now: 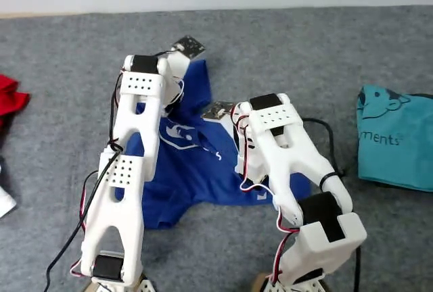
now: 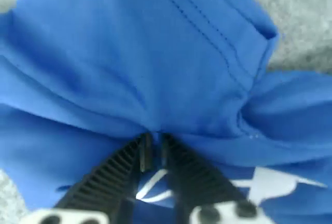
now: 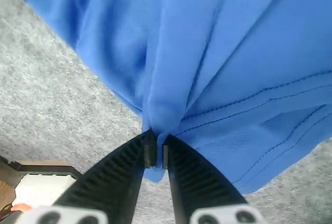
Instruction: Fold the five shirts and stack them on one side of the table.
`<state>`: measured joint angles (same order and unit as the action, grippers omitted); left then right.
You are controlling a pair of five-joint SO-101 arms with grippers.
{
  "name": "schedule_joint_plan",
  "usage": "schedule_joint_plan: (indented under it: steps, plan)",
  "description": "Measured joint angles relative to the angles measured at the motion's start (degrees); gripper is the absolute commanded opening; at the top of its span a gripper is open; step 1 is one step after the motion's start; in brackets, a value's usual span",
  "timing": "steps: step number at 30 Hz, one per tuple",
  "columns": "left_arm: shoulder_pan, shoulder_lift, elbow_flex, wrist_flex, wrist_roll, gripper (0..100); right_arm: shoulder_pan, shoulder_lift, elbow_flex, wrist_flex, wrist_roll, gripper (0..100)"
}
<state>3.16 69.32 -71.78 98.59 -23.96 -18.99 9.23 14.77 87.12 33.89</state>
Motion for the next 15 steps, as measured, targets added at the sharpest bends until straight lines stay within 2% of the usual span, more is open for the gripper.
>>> schedule_joint_plan:
  steps: [4,8,11,15]
  plan:
    - [-2.55,-0.79,0.00,0.18,0.00,0,-0.09,0.00,0.00,0.00,-0.09,3.5]
    - [-4.84,-7.03,1.93,0.35,0.00,0,-0.09,0.00,0.00,0.00,-0.09,3.5]
    - [-5.63,-13.36,9.05,0.35,0.00,0,-0.09,0.00,0.00,0.00,-0.09,3.5]
    - [-5.71,-23.65,25.76,0.53,-0.09,0,-0.09,0.00,0.00,0.00,-0.09,3.5]
